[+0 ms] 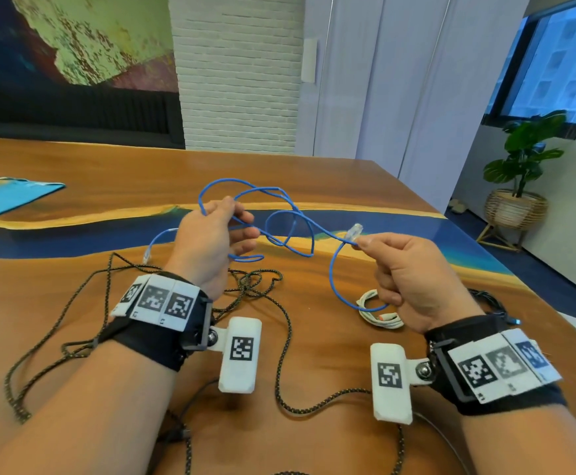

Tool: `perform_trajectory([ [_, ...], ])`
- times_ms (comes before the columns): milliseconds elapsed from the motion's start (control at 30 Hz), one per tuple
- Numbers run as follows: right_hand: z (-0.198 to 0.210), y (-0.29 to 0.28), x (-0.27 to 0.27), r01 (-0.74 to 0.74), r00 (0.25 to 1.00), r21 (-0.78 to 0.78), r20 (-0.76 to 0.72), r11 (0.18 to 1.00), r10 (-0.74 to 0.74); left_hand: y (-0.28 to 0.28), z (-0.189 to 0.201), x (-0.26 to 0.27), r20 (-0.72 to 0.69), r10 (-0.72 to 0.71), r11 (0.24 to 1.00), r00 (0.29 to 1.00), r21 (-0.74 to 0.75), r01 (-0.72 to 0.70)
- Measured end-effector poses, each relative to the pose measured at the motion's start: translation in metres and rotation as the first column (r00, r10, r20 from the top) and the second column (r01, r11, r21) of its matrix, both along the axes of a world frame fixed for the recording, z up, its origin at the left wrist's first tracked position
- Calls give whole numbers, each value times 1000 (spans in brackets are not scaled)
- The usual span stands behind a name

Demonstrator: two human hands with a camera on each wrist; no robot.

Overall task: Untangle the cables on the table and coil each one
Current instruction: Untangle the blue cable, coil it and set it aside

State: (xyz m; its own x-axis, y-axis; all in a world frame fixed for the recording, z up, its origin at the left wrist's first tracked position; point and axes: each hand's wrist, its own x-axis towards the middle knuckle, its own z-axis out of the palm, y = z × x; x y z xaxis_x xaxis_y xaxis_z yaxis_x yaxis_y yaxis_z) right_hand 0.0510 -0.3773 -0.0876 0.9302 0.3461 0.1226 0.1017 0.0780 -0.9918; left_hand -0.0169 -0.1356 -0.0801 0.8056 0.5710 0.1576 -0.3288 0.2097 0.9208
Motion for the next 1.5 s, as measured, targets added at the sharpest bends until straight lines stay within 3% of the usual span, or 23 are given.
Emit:
perform_trajectory([
  [67,-2,3,-3,-85,996,-46,-4,995,84,0,-1,0,9,-31,999,999,31,31],
  [167,-4,11,-9,-179,984,-30,-2,983,179,-3,-3,0,-33,-64,978,997,196,69],
  [267,-6,25,-14,-146,989,-2,29,989,146,-15,-6,-1,-85,-128,929,988,338,149],
  [367,-10,32,-16,-126,992,44,2,991,126,-26,-8,-4,-100,-246,882,964,388,266],
  [467,-12,32,-20,-190,979,55,-59,980,194,-28,-7,-6,-123,-307,849,944,412,331],
  [600,-6,30,-21,-264,914,322,-219,909,343,-25,-5,-8,-131,-315,870,940,355,341],
  [667,-4,27,-20,-289,888,398,-229,871,399,-26,-6,-7,-117,-327,881,938,321,347],
  [867,-9,30,-24,-378,870,320,-199,869,452,-31,-10,-6,-127,-405,858,906,290,424],
  [967,-14,32,-22,-374,901,213,-144,902,408,-31,-11,-6,-127,-407,869,905,252,426],
  [1067,-14,32,-19,-317,947,124,-22,940,322,-23,-6,-4,-63,-368,923,927,94,373],
  [1133,-11,29,-11,-197,980,108,-5,975,198,-8,1,-3,-3,-300,952,954,-62,300],
  [1233,-9,18,3,22,991,194,-135,981,4,17,8,-2,44,-196,948,980,-246,201],
  [1367,-7,9,10,201,961,245,-235,949,-143,15,4,0,10,-122,982,992,-142,122],
  [1500,-10,10,9,203,976,141,-113,969,-188,9,1,1,0,-159,986,987,-44,159],
])
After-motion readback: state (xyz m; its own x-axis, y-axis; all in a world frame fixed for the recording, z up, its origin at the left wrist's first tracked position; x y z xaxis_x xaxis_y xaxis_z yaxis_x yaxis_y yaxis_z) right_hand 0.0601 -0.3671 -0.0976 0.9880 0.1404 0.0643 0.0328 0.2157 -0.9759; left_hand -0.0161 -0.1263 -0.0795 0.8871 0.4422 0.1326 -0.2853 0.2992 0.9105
